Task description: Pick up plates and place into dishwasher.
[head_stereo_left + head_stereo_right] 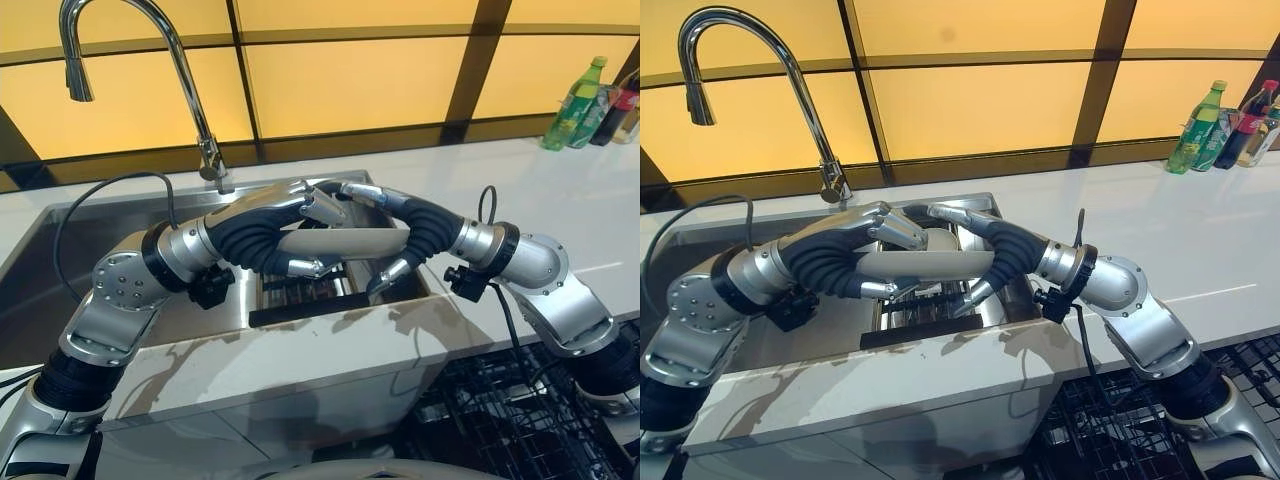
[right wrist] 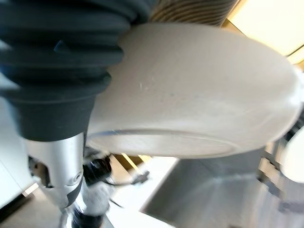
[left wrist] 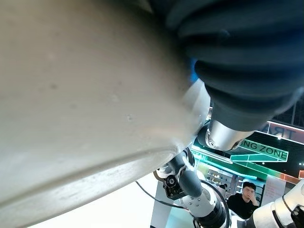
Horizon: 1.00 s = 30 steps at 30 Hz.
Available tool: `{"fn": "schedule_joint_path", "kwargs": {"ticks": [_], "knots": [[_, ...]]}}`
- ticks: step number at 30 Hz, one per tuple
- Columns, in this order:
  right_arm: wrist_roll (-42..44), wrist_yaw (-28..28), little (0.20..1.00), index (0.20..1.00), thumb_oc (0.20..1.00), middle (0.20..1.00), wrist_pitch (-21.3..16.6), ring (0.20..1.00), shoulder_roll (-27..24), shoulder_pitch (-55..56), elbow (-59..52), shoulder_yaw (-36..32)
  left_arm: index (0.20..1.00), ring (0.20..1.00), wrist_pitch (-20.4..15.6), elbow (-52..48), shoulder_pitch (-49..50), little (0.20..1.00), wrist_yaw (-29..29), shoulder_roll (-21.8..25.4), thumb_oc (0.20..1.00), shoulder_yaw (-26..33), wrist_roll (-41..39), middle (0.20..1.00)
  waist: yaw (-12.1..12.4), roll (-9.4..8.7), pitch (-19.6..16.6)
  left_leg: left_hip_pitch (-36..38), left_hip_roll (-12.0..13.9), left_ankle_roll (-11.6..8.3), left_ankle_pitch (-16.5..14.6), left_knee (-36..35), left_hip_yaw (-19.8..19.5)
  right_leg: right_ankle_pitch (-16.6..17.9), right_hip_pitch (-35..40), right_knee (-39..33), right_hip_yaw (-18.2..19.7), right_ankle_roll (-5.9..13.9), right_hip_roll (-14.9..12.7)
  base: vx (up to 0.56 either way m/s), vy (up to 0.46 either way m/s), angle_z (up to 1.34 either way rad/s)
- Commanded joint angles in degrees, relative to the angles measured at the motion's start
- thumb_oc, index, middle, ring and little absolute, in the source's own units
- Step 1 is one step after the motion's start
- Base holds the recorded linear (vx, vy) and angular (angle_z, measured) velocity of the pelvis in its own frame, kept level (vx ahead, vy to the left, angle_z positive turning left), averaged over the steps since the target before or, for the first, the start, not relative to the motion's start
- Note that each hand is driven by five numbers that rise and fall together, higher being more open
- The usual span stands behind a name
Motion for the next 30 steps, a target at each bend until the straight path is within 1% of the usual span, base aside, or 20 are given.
{"fn": "schedule_joint_path", "kwargs": {"ticks": [1, 4, 8, 11, 13, 18, 23, 30], "knots": [[-1.4, -1.6, 1.0, 1.0, 1.0, 1.0, 0.4, 1.0, -0.9, -3.5, 0.4, 2.2, 0.2, 0.2, -3.6, -0.6, -3.5, 0.2, 4.0, -0.5, 0.2, 0.1, -2.3, 0.2, 1.7, -0.84, -3.1, 2.3, 1.8, -1.27, -6.4, 0.1, -0.9, 1.1, -3.3, 0.2, -0.6, 2.56, -1.6, 0.0, 0.0, 0.0], [-2.7, -2.5, 1.0, 1.0, 1.0, 1.0, 0.0, 1.0, -0.8, -2.5, 0.9, 1.4, 0.2, 0.2, -4.6, -0.7, -2.5, 0.2, 4.7, -0.5, 0.2, 1.3, -2.3, 0.2, 1.9, -0.8, -3.2, 2.3, 1.8, -1.22, -6.4, 0.1, -0.9, 1.1, -3.2, 0.2, -0.6, 2.58, -1.6, 0.0, 0.0, 0.0], [-2.2, -3.2, 1.0, 1.0, 1.0, 1.0, -0.6, 1.0, -0.8, 0.0, 0.9, -0.9, 0.2, 0.2, -5.5, -1.1, -1.1, 0.2, 6.1, -0.4, 0.2, 3.7, -3.5, 0.2, 1.9, -0.68, -3.2, 2.3, 1.9, -1.21, -6.5, 0.1, -0.9, 0.9, -3.2, 0.2, -0.6, 2.61, -1.6, 0.0, 0.0, 0.0], [-2.2, -4.4, 1.0, 1.0, 1.0, 1.0, -0.9, 1.0, 0.0, 0.5, 1.6, -1.6, 0.2, 0.2, -5.7, -1.5, -0.7, 0.2, 6.6, -1.1, 0.2, 4.7, -4.9, 0.2, 2.0, -0.66, -3.3, 2.2, 1.9, -1.22, -6.5, 0.1, -1.2, 0.9, -3.2, 0.2, -0.7, 2.56, -1.6, 0.0, 0.0, 0.0], [-2.2, -5.0, 1.0, 1.0, 1.0, 1.0, -1.8, 1.0, 0.8, 1.0, 1.8, -2.2, 0.2, 0.2, -5.8, -2.0, -0.4, 0.2, 6.5, -2.0, 0.2, 5.4, -6.4, 0.2, 2.1, -0.64, -3.2, 2.2, 1.9, -1.21, -6.5, 0.1, -1.4, 0.9, -3.2, 0.2, -0.7, 2.54, -1.6, 0.0, 0.0, 0.0], [-3.0, -5.9, 1.0, 1.0, 1.0, 1.0, -1.7, 1.0, 3.4, 1.6, 1.4, -2.3, 0.2, 0.2, -5.9, -2.5, -0.1, 0.2, 6.5, -4.9, 0.2, 5.4, -6.1, 0.2, 2.0, -0.57, -3.3, 2.1, 1.6, -1.11, -6.5, 0.2, -1.7, 0.8, -3.2, 0.2, -0.3, 2.52, -1.6, 0.0, 0.0, 0.0], [-3.6, -6.7, 1.0, 1.0, 1.0, 1.0, -1.9, 1.0, 4.3, 2.4, 1.5, -2.3, 0.2, 0.2, -5.9, -2.7, 0.0, 0.2, 7.6, -5.8, 0.2, 5.4, -5.3, 0.2, 1.9, -0.48, -3.3, 2.1, 1.7, -1.09, -6.5, 0.1, -1.5, 0.8, -3.4, 0.2, -0.2, 2.58, -1.6, 0.0, 0.0, 0.0], [-2.3, -7.9, 1.0, 1.0, 1.0, 1.0, -3.3, 1.0, 5.9, 3.0, 2.5, -3.2, 0.2, 0.2, -6.3, -2.4, 0.0, 0.2, 9.2, -6.7, 0.2, 6.1, -4.4, 0.2, 1.8, -0.48, -3.2, 2.1, 1.6, -1.03, -6.6, 0.2, -1.6, 0.7, -3.3, 0.2, 0.0, 2.49, -1.6, 0.0, 0.0, 0.0]]}}
